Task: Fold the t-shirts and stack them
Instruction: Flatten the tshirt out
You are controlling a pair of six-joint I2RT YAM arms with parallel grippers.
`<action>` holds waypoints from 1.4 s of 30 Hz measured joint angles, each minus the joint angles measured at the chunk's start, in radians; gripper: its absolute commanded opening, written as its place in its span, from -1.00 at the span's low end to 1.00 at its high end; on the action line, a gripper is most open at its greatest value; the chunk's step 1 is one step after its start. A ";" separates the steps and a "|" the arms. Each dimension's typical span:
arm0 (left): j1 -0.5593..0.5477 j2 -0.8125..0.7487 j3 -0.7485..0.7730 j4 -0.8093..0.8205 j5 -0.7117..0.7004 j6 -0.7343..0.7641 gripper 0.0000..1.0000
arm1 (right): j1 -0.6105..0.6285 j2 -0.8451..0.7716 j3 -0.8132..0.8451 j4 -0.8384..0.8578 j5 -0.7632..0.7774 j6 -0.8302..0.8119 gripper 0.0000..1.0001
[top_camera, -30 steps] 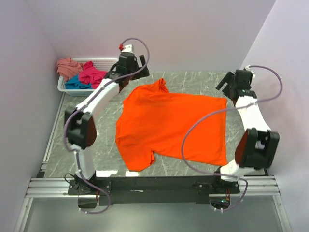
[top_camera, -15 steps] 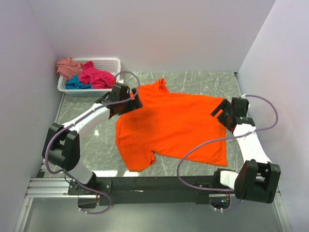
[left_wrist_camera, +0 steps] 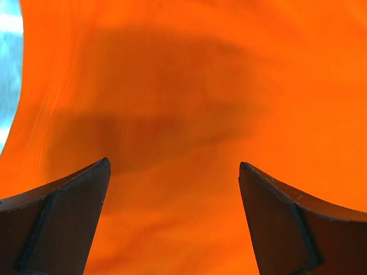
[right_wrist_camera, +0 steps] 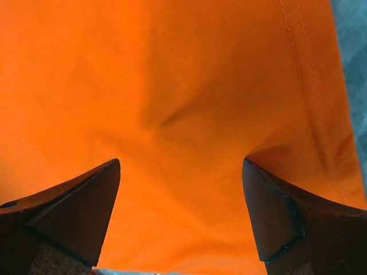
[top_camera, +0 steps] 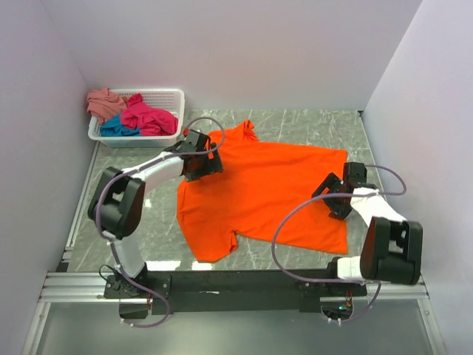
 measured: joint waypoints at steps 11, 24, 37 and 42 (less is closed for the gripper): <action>0.063 0.295 0.308 -0.043 -0.004 0.024 0.99 | 0.000 0.374 0.313 0.015 -0.033 -0.022 0.75; 0.138 0.710 0.962 -0.143 0.058 0.099 0.99 | 0.001 0.731 0.791 -0.009 -0.039 -0.042 0.75; 0.172 0.633 0.999 -0.163 0.124 0.127 0.99 | 0.000 0.357 0.684 -0.085 0.100 -0.068 0.89; 0.143 0.211 0.637 -0.147 0.096 0.114 0.99 | -0.016 -0.016 0.489 -0.082 0.215 -0.021 1.00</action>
